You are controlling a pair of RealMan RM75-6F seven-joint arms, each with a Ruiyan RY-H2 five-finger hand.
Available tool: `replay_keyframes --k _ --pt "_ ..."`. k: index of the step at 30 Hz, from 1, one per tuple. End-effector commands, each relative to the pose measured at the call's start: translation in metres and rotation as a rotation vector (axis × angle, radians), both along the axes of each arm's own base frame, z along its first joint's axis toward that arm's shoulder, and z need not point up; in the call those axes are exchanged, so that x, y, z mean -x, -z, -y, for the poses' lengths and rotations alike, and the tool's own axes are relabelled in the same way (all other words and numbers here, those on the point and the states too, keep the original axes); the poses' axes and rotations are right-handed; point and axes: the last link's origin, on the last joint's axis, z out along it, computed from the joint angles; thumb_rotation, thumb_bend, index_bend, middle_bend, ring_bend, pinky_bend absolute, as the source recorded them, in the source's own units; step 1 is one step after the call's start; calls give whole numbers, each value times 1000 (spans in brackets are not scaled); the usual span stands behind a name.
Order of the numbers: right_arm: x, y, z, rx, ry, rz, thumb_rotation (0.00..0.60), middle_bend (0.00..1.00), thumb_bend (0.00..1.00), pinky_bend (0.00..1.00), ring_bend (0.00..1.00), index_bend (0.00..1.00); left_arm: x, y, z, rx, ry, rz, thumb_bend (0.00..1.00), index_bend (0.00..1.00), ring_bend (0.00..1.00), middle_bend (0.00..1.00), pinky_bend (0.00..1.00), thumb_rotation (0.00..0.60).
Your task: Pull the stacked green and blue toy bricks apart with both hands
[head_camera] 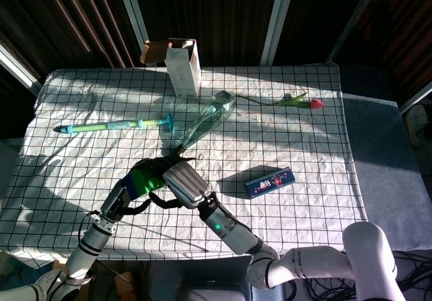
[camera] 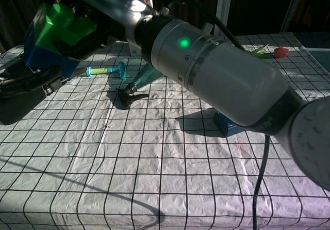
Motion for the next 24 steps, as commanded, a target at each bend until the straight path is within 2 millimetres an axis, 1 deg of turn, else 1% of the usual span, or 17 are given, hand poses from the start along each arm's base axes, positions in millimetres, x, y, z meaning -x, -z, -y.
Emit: replay_keyframes --k 1,3,5,8,10,15,18,24 --pt "0 -2 1 5 3 5 600 712 442 280 564 971 1 -2 -1 -10 -23 17 391 367 23 378 2 600" --pt "1 -3 1 8 4 6 600 712 441 280 564 971 1 -2 -1 -13 -32 23 432 438 62 447 10 600" --pt "1 -3 1 10 3 3 600 711 442 280 564 971 0 -2 -1 -17 -37 20 480 534 125 530 28 600" --pt "2 -4 2 11 4 4 600 711 442 280 564 971 -1 -4 0 -33 -53 31 559 649 213 629 60 600" --pt "3 -4 2 11 5 6 600 712 442 280 564 971 -1 -5 0 -38 -60 31 602 692 246 668 75 600" --pt "6 -9 5 20 10 18 600 711 442 280 564 971 0 -6 0 -49 -74 28 620 714 292 701 88 600" --pt "11 -16 8 26 21 37 600 712 442 280 564 971 2 -8 0 -60 -85 25 635 722 322 720 102 600" --pt "24 -38 19 50 51 85 600 711 442 280 564 971 11 -16 -3 -75 -105 24 643 729 350 734 120 600"
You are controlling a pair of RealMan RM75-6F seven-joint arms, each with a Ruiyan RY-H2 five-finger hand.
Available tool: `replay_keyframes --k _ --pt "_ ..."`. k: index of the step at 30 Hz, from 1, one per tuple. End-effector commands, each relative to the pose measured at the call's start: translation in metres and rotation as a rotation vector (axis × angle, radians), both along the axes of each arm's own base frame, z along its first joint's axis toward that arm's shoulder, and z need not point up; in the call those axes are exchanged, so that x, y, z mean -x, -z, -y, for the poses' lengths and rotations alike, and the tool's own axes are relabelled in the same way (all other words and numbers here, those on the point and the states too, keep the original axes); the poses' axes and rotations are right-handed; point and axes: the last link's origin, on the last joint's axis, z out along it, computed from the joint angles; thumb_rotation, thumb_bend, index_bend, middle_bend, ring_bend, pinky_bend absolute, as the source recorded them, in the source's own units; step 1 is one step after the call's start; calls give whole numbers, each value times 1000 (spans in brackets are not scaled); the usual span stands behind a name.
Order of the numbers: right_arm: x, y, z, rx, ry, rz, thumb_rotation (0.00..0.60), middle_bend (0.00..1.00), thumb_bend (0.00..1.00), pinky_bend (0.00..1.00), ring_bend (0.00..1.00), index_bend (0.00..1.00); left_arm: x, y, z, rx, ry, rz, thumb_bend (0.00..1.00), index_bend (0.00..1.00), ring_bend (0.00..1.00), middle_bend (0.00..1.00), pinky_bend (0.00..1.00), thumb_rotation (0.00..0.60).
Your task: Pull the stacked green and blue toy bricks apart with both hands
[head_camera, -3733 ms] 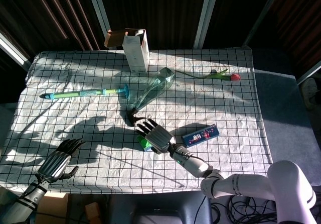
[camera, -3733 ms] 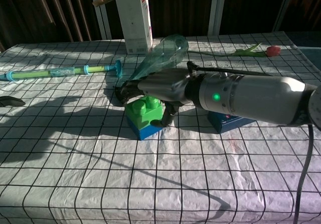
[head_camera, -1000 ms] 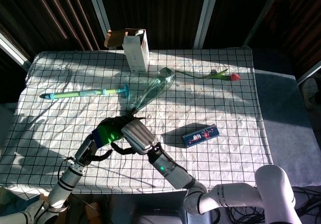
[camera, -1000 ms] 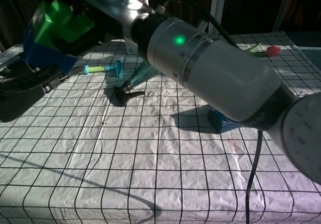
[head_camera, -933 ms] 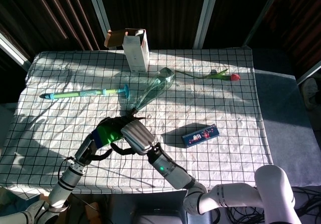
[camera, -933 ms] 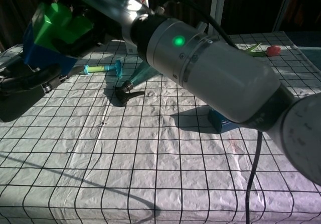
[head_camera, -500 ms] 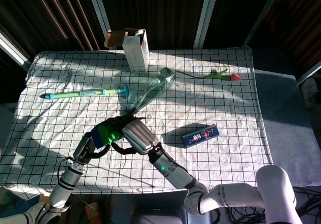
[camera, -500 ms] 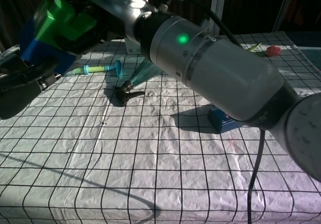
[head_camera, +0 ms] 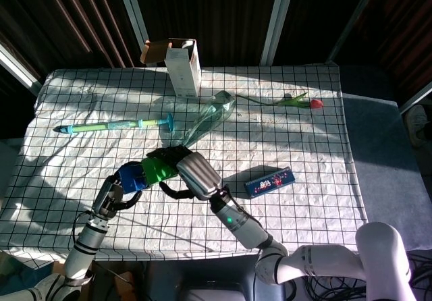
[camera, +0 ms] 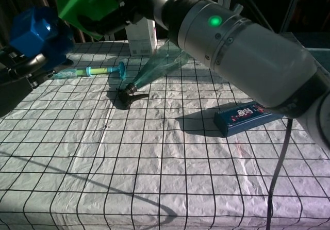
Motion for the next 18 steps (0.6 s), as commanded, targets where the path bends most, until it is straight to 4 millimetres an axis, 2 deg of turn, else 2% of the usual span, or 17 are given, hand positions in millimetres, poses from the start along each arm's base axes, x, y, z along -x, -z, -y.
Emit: replay_keyframes --k 1,6,9,12,16,18 --pt "9 -16 6 19 17 33 600 711 442 280 564 971 7 -7 -2 -13 -11 -10 643 729 352 736 123 600" --pt "35 -42 21 70 61 52 600 712 442 280 564 971 33 -24 -1 -65 -46 -130 650 729 373 745 145 600" --pt "62 -49 28 95 92 -26 600 711 442 280 564 971 59 -31 1 -92 -60 -391 647 729 381 749 154 600" --pt "96 -44 33 109 123 -158 600 711 442 280 564 971 84 -34 7 -109 -67 -679 634 728 385 754 151 600" --pt "131 -27 38 99 157 -319 600 711 442 280 564 971 106 -30 14 -112 -69 -933 635 727 374 755 117 600" --pt "142 -17 40 84 172 -363 600 711 443 280 564 970 111 -25 16 -105 -65 -1007 633 725 362 753 98 600"
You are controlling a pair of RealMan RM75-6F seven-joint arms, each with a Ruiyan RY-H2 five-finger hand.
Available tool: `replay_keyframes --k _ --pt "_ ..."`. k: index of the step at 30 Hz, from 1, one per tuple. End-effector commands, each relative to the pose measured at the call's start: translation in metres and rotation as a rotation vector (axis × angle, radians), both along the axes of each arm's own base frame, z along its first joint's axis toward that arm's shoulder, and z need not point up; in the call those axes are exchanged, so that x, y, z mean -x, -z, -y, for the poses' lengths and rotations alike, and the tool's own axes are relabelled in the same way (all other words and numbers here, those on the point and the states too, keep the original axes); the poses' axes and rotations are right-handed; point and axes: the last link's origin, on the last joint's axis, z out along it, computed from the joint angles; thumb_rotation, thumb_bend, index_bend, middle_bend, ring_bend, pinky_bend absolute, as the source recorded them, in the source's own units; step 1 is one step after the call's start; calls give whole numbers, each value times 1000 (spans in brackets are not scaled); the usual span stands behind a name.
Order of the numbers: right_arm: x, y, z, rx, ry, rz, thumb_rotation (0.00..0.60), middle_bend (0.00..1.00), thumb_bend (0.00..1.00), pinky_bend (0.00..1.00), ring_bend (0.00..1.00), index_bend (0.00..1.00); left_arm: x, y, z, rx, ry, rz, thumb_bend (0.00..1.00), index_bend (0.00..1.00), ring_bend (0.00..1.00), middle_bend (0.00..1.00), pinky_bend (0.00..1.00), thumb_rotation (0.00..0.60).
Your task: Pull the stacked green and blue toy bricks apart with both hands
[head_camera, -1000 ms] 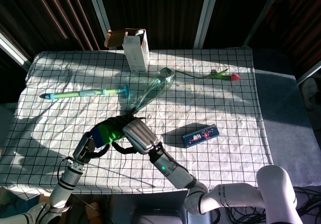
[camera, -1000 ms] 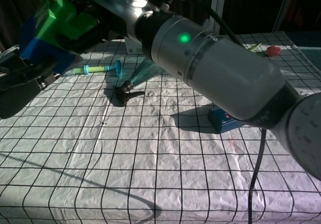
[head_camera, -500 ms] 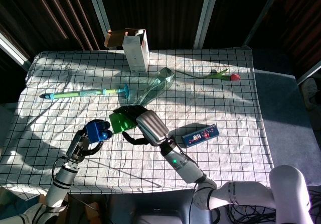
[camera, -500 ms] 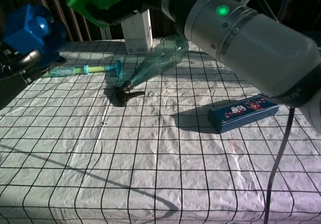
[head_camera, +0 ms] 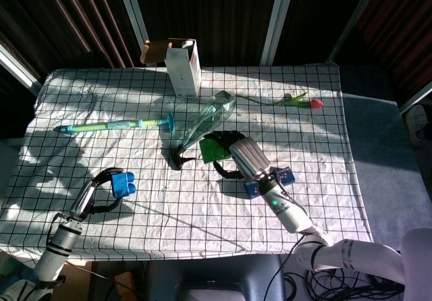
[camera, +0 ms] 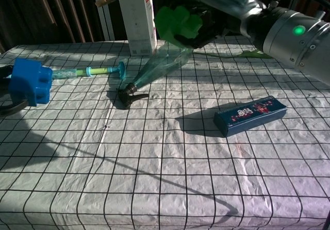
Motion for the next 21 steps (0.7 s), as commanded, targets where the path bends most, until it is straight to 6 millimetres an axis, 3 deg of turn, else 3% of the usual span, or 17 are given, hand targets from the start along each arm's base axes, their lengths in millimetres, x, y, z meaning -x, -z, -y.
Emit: replay_keyframes --k 1,8,12,15,16,19,21 --pt "35 23 3 -36 52 -141 600 711 442 280 564 969 39 5 12 25 -44 -359 633 723 359 751 89 600" --pt "60 58 3 -75 60 -300 600 711 441 280 547 912 38 22 15 59 -11 -477 623 705 336 727 54 600" --pt "66 67 2 -104 59 -359 600 673 442 277 485 790 36 26 12 64 -4 -488 550 593 270 601 29 600" --pt "69 68 2 -138 66 -387 600 510 442 248 378 574 35 26 12 74 0 -466 468 372 106 351 1 600" --pt "70 68 2 -147 69 -395 600 442 442 230 326 461 35 26 12 76 -1 -466 454 307 58 275 0 600" --pt "74 67 3 -183 89 -436 600 273 424 154 182 142 36 24 11 85 -4 -462 409 107 0 86 0 600" --pt "75 65 3 -193 98 -446 600 182 402 111 112 22 37 22 11 87 -3 -460 386 34 0 27 0 600"
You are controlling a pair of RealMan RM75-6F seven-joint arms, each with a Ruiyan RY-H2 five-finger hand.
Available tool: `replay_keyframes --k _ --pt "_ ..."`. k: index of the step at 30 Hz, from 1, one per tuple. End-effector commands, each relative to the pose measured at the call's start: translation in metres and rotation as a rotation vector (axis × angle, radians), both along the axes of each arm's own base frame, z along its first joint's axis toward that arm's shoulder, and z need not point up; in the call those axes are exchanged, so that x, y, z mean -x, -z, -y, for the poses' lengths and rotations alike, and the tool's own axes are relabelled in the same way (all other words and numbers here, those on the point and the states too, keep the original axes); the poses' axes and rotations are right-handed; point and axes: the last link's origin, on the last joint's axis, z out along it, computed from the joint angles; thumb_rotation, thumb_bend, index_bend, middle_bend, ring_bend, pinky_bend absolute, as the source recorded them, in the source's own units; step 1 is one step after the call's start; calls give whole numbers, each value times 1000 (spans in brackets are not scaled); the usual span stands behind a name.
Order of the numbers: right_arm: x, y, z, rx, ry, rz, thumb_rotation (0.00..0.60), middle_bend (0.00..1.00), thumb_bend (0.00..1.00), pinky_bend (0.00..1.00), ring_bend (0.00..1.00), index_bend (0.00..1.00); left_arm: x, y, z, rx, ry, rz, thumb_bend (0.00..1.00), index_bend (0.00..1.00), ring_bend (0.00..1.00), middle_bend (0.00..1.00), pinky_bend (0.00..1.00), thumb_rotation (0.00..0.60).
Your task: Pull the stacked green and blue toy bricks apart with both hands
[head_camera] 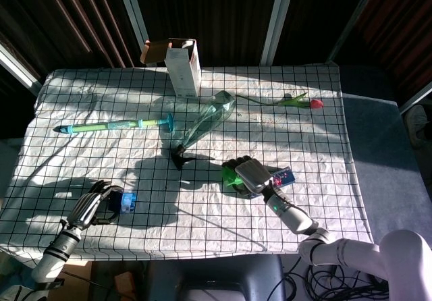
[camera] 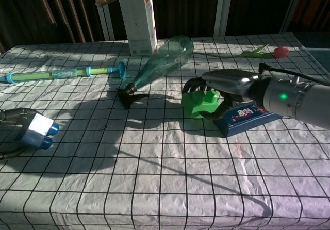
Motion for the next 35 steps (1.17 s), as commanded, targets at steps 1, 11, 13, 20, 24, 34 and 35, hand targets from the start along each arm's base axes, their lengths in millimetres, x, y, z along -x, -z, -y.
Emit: replay_keyframes --k 1,11,13,20,24,34,35 --pt "2 -5 1 -22 19 -31 600 154 390 96 90 2 0 -4 0 7 3 3 370 9 0 7 0 600" --pt "2 -45 -5 5 38 46 600 26 281 18 1 0 -3 -43 12 -12 63 1 332 0 0 0 0 600" --pt "7 -65 -11 27 42 69 600 2 264 3 0 0 -5 -62 18 -57 97 -3 332 0 0 0 0 600" --pt "77 -156 -68 261 95 -26 600 0 257 0 0 0 4 -124 63 -225 87 -222 349 0 0 0 0 600" --pt "136 -200 -125 456 246 -161 600 0 258 0 0 0 7 -131 90 -342 -3 -357 364 0 0 0 0 600" --pt "188 -225 -181 606 392 -138 600 0 257 0 0 0 1 -116 98 -284 37 -428 368 0 0 0 0 600" --pt "188 -224 -182 609 390 -140 600 0 257 0 0 0 1 -115 98 -280 34 -426 370 0 0 0 0 600"
